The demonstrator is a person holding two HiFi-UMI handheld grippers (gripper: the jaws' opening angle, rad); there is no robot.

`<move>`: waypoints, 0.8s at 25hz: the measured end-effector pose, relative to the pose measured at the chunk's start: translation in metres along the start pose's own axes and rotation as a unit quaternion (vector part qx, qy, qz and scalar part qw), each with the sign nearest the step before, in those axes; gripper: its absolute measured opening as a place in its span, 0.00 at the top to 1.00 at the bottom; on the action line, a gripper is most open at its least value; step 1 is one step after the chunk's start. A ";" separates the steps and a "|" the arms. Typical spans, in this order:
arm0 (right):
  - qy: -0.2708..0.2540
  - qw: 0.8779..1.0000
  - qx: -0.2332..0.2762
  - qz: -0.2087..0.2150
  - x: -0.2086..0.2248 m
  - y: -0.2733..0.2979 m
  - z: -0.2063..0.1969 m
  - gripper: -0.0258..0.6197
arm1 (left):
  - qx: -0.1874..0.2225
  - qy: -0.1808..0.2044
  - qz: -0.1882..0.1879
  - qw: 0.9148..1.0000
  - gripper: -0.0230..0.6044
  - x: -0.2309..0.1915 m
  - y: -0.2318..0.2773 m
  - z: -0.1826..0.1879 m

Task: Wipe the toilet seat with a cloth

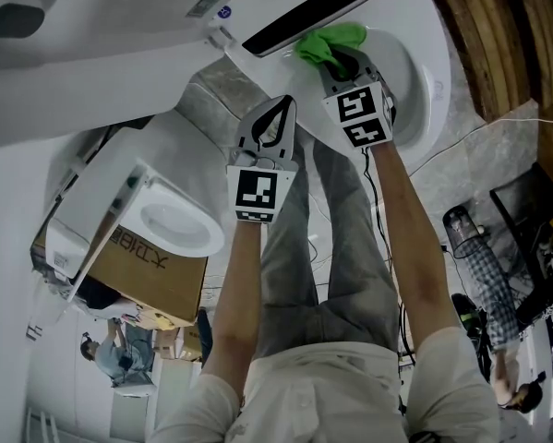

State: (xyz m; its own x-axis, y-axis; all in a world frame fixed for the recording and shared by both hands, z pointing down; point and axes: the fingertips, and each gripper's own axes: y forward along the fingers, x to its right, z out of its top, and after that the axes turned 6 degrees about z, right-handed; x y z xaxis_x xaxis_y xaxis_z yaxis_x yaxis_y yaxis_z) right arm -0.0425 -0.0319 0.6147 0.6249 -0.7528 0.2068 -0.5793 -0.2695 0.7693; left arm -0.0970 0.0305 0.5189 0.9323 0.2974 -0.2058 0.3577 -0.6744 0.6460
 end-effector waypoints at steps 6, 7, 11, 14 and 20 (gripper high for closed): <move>0.005 1.000 0.003 -0.018 0.023 -0.004 0.003 0.89 | 0.002 0.002 0.000 1.000 0.94 0.005 0.005 0.005; 0.006 1.000 0.002 -0.022 0.028 -0.006 0.003 0.89 | 0.002 0.003 0.000 1.000 0.94 0.006 0.005 0.006; 0.017 0.999 0.001 -0.037 0.044 -0.011 0.005 0.89 | 0.005 0.003 0.001 1.000 0.94 0.010 0.009 0.011; 0.017 0.999 0.000 -0.045 0.053 -0.012 0.005 0.89 | 0.007 0.005 0.001 1.000 0.94 0.012 0.012 0.015; 0.033 0.997 0.000 -0.075 0.078 -0.021 0.008 0.89 | 0.013 0.010 0.000 1.000 0.94 0.018 0.015 0.025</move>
State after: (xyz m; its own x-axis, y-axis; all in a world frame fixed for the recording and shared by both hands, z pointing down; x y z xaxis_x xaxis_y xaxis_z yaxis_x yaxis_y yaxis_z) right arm 0.0140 -0.0896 0.6100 0.7374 -0.6632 0.1284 -0.4764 -0.3758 0.7949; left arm -0.0737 0.0089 0.5063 0.9308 0.3118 -0.1908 0.3600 -0.6910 0.6268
